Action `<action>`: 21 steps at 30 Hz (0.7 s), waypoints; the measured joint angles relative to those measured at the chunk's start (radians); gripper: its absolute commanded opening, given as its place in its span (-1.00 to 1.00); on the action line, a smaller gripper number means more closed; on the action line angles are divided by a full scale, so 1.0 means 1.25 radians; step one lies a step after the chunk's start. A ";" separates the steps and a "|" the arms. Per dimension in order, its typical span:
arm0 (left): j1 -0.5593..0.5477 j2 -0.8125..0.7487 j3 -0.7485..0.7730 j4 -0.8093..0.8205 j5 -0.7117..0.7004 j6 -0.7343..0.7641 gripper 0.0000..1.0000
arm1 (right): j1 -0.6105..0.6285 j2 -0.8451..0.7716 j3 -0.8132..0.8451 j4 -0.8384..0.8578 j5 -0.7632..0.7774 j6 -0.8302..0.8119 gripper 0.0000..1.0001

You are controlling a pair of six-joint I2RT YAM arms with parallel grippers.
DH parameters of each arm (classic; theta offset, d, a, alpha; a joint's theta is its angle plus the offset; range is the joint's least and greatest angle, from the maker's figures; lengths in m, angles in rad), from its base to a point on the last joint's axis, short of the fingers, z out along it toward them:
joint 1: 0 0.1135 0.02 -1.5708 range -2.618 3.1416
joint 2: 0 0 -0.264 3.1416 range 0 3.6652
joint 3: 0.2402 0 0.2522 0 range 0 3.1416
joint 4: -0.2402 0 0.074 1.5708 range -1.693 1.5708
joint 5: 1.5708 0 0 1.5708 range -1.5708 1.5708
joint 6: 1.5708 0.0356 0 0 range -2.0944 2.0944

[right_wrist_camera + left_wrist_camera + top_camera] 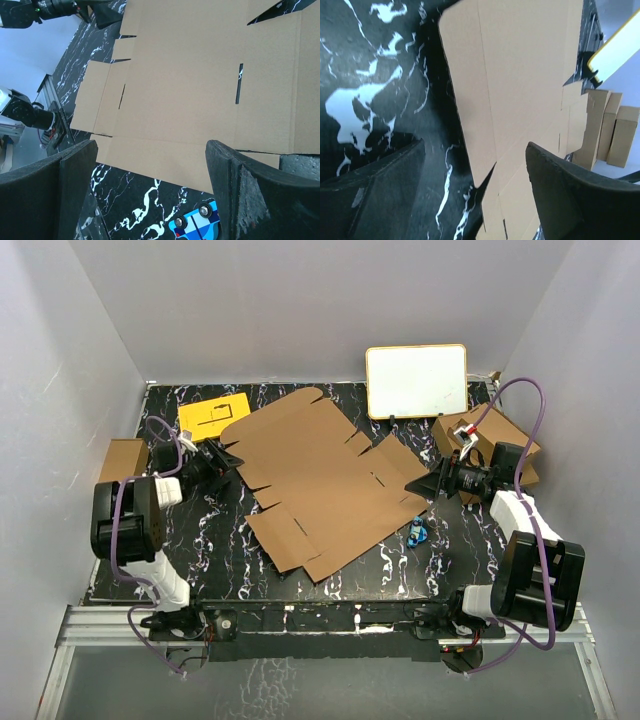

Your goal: Fold the paper box

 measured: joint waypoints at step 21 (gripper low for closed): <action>0.000 0.213 0.077 0.251 0.039 -0.130 -0.48 | 0.000 0.010 0.000 0.000 -0.009 -0.008 0.97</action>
